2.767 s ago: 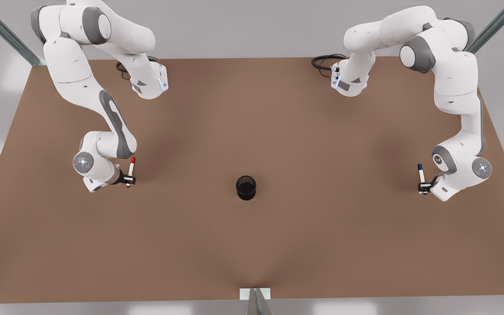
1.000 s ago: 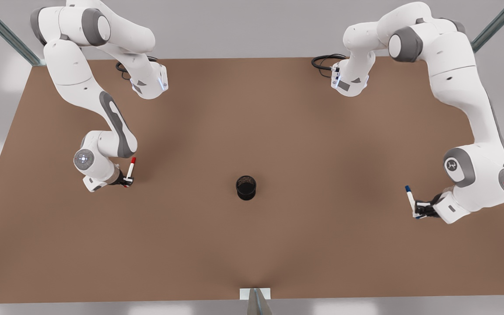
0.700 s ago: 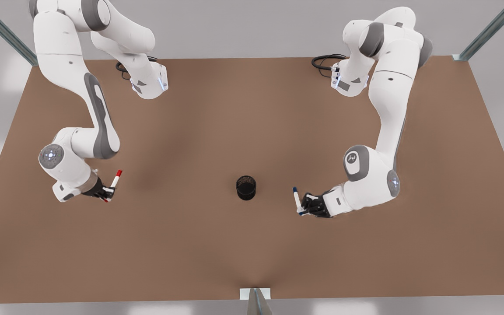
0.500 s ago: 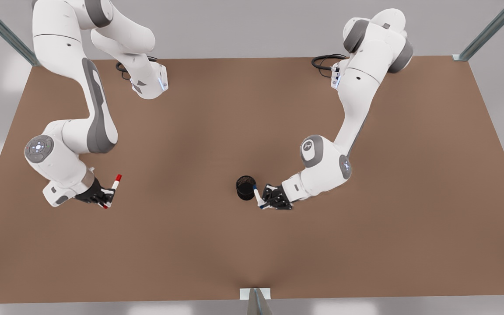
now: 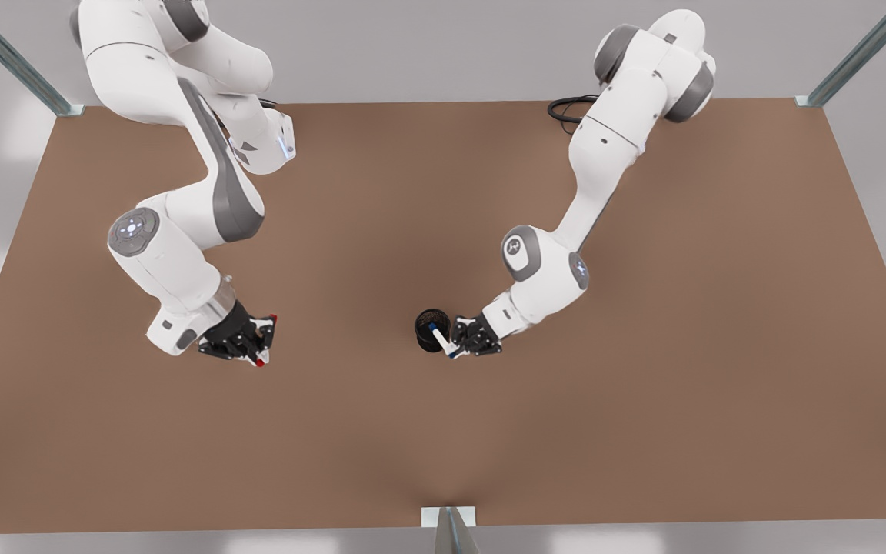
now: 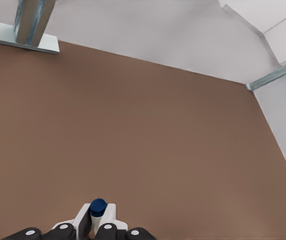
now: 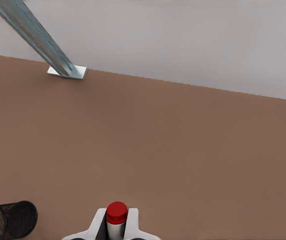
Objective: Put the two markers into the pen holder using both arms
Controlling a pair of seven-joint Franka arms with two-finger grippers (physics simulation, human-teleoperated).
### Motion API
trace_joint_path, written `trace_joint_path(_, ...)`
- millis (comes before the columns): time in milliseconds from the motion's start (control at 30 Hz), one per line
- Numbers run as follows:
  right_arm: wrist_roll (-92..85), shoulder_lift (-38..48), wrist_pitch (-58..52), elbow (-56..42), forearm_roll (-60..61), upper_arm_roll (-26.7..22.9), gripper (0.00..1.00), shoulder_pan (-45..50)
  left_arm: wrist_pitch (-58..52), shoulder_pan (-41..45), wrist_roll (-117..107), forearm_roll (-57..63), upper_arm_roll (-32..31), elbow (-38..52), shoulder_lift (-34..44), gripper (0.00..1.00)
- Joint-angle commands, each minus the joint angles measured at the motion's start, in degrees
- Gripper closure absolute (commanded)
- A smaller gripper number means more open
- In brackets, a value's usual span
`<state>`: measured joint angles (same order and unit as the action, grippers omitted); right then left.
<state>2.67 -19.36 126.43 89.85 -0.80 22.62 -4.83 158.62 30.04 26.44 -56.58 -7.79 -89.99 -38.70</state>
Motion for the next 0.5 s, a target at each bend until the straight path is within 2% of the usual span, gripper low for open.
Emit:
trace_joint_path(0,2.8,-0.4,3.2,-0.3,-0.8,1.3,0.79,0.2,1.7,5.5,9.1,1.6,5.4,-0.2,0.5,0.79)
trace_joint_path(67,3.8,-1.5,6.6,-0.3,-0.8,1.7,0.79,0.7,1.7,15.1,9.0,1.6,15.3,-0.6,0.1,0.79)
trace_joint_path(200,5.5,-2.4,9.2,-0.2,-0.8,1.7,0.79,2.5,2.9,19.4,8.0,1.6,17.8,-1.4,-0.1,0.79)
trace_joint_path(233,5.9,-2.4,9.3,-0.2,-0.8,1.6,0.79,3.3,3.1,20.3,7.1,1.6,17.8,-1.4,-0.1,0.61)
trace_joint_path(267,7.1,-2.4,9.3,-0.2,-0.9,1.6,0.79,3.8,3.2,20.6,7.0,1.6,17.8,-1.2,-0.3,0.0)
trace_joint_path(367,8.7,-2.4,11.5,-0.2,-0.8,1.6,0.79,5.2,2.5,18.7,5.6,1.6,17.9,-1.9,0.3,0.0)
trace_joint_path(467,10.5,-2.4,11.6,-0.2,-0.8,1.6,0.79,6.6,-8.8,10.0,11.7,2.0,17.9,-1.6,2.8,0.0)
